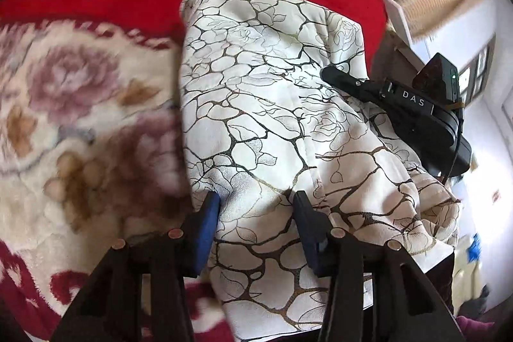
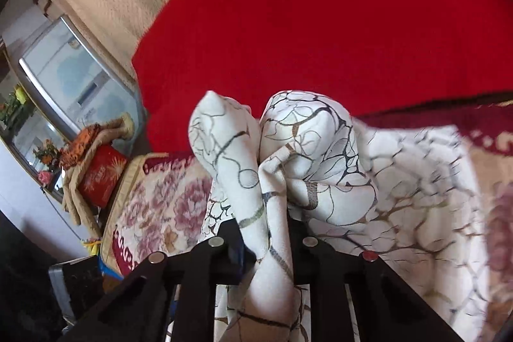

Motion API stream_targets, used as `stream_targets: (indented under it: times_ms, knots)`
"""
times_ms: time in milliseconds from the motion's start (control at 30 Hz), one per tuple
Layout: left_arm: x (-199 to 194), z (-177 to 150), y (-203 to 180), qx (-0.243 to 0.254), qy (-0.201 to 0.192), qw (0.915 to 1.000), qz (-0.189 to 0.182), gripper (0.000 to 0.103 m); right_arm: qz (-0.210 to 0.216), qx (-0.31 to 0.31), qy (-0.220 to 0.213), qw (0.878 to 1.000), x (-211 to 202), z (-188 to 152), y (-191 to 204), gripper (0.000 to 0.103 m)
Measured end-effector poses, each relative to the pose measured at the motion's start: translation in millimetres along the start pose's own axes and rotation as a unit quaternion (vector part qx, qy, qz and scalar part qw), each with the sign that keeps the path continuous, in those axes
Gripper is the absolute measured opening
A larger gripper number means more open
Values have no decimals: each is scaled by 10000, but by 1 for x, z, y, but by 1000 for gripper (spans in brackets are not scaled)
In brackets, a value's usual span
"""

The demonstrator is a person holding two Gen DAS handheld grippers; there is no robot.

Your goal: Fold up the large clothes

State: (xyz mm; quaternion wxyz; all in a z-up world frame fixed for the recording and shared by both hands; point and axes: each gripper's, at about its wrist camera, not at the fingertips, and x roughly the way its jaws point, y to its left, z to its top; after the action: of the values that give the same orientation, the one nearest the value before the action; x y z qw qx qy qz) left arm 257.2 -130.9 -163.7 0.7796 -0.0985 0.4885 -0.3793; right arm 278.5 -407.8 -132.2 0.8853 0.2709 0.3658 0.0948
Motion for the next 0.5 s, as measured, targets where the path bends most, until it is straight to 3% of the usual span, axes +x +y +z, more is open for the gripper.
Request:
stream_targets:
  times_ms: [200, 300, 400, 500]
  knots:
    - [27, 12, -91, 1039, 35, 9945, 135, 48, -143, 314, -620, 9975, -71, 8, -43, 15]
    - [64, 15, -120, 1472, 234, 9873, 548, 48, -357, 747, -709, 9940, -84, 7, -86, 15]
    - [93, 11, -126, 1841, 350, 9774, 982, 50, -596, 1195, -224, 9908, -57, -6, -133, 15]
    - [100, 6, -129, 2089, 289, 9704, 1179, 50, -412, 1402, 230, 9890, -23, -20, -157, 15]
